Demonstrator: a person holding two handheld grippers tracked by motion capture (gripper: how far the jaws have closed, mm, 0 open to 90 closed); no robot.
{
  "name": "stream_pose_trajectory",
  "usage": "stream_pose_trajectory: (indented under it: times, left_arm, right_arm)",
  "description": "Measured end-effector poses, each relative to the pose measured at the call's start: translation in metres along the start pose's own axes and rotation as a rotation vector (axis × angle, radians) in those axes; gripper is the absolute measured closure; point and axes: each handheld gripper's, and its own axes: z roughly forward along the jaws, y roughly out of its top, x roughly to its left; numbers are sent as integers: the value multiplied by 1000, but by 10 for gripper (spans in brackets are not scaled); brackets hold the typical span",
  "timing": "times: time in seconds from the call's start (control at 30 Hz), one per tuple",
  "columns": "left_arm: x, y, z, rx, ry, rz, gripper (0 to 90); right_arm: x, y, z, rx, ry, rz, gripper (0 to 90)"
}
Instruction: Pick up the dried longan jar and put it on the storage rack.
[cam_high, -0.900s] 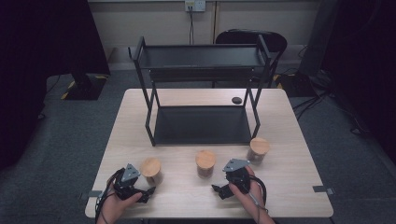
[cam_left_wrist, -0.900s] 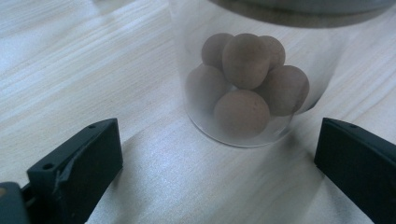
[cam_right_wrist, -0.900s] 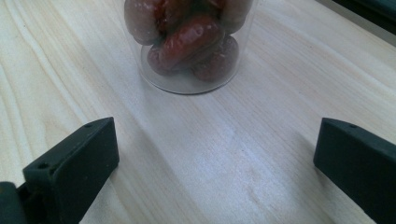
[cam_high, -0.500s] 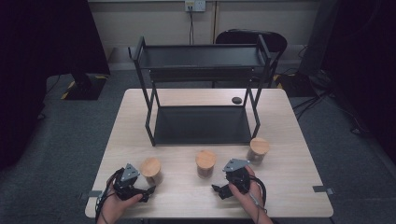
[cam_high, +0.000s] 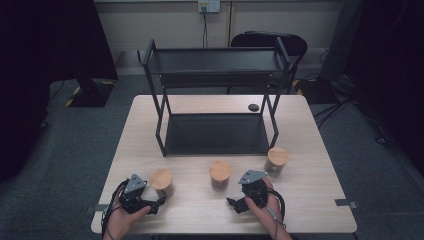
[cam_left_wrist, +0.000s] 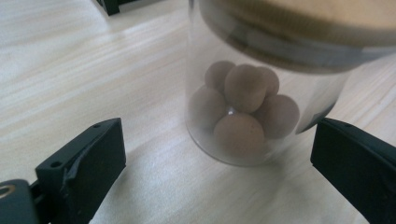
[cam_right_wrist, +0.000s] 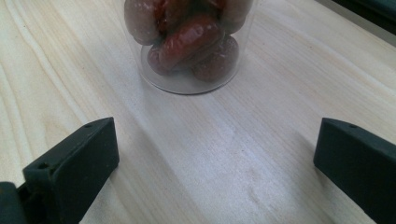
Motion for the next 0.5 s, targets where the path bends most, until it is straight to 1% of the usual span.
stream_pose_trajectory:
  times: [0.2,0.5]
  left_arm:
    - [0,1,1,-16,-10,-8,28]
    - [-2,3,2,-31,-18,-4,29]
  right_arm:
    - [0,0,0,0,0,0,0]
    - [0,0,0,0,0,0,0]
